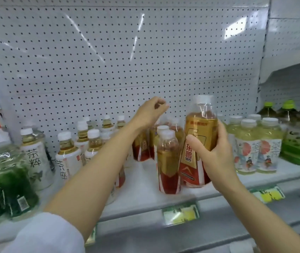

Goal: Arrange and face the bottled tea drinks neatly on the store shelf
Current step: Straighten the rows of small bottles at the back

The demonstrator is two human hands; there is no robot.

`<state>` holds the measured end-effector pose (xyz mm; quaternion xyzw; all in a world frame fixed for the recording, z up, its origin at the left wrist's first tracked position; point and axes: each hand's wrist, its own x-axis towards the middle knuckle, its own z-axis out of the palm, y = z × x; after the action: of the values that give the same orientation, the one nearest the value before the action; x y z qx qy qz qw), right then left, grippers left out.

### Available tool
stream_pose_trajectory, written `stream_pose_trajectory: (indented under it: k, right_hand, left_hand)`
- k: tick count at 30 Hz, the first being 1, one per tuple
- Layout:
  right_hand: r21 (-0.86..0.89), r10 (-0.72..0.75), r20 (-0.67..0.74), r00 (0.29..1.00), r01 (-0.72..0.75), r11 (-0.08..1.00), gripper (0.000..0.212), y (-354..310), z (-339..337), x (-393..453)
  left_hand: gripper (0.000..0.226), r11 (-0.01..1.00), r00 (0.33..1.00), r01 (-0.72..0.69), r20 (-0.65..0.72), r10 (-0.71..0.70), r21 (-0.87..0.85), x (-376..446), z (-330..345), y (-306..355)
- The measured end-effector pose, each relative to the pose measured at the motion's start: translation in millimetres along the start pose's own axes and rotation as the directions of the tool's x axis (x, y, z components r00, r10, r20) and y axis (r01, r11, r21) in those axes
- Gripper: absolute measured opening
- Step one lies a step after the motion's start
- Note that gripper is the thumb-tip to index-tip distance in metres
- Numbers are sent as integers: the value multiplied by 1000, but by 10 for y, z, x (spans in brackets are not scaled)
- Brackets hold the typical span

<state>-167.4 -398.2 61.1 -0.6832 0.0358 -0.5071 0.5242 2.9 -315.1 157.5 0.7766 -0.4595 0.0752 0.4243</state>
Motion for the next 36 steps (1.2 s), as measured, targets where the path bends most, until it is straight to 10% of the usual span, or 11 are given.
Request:
stream_pose_trajectory:
  k: [6, 13, 22, 36]
  right_hand:
    - [-48, 28, 10, 1000, -28, 998, 84, 332, -537, 5]
    - [-77, 16, 17, 1000, -15, 997, 80, 765, -613, -107]
    - [-76, -18, 36, 999, 21, 997, 76, 1115, -365, 94]
    - [-258, 27, 259, 966, 42, 965, 91, 1423, -106, 242]
  left_hand:
    - [25, 951, 937, 294, 228, -265, -99, 35, 405, -520]
    - [20, 950, 947, 313, -70, -312, -2, 33, 453, -732]
    - [34, 950, 812, 73, -534, -234, -305, 31, -114, -460]
    - [31, 822, 785, -221, -596, -169, -525, -635, 16, -164]
